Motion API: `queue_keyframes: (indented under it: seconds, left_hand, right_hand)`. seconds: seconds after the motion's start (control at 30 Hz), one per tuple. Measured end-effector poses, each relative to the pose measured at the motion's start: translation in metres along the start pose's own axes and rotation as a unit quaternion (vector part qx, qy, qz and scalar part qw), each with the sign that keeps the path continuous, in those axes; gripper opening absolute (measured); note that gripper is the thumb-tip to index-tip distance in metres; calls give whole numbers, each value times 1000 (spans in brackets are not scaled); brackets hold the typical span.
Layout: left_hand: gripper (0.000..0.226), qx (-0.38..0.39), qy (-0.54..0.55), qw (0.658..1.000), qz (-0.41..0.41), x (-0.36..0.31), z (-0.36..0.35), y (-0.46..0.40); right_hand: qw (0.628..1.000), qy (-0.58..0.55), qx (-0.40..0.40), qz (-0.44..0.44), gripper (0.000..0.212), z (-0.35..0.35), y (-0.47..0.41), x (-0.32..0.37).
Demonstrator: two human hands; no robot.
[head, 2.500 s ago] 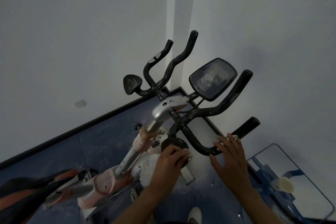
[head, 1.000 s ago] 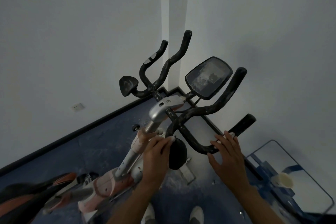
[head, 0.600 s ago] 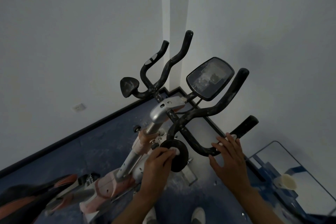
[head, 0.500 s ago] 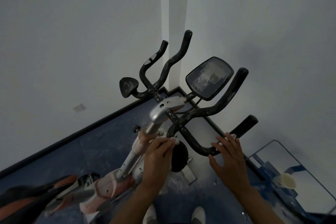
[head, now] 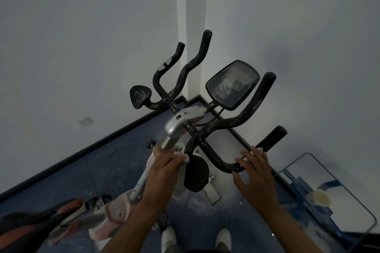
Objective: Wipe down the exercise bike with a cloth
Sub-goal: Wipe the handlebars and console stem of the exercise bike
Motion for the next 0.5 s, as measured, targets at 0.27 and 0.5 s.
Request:
queue_keyframes:
  seconds: [0.27,0.5]
  left_hand:
    - [46,150,-70,980,-113,-6,-30,-17]
    - [28,95,-122,986,-59,23,3,28]
  right_hand:
    - [1000,2,-3,2,35,0,-1,0]
    - [1000,-6,-11,0,38,-1,-1,2]
Point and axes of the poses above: each hand's wrist, its own y-axis away from the middle knuckle, its own z-axis out of the back of the hand, x = y × z, the point moved 2 cm from there along -y, towards the middle knuckle, and after that the axes turned 1 degree about -x, right-handed, at the moved point
